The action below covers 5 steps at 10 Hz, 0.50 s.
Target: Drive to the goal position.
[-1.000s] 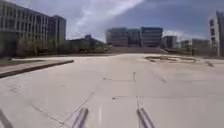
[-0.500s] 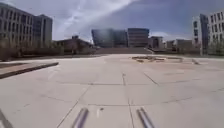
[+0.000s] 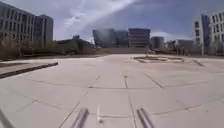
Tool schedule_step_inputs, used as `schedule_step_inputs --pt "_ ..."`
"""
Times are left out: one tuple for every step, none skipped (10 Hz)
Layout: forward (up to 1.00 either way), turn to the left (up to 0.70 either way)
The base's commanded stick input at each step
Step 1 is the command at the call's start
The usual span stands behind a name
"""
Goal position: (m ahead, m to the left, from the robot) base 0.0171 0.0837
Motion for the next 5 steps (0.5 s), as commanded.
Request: schedule_step_inputs --pt "0.50 0.00" --pt "0.50 0.00" --pt "0.50 0.00" --pt "0.50 0.00" --pt "0.50 -0.04"
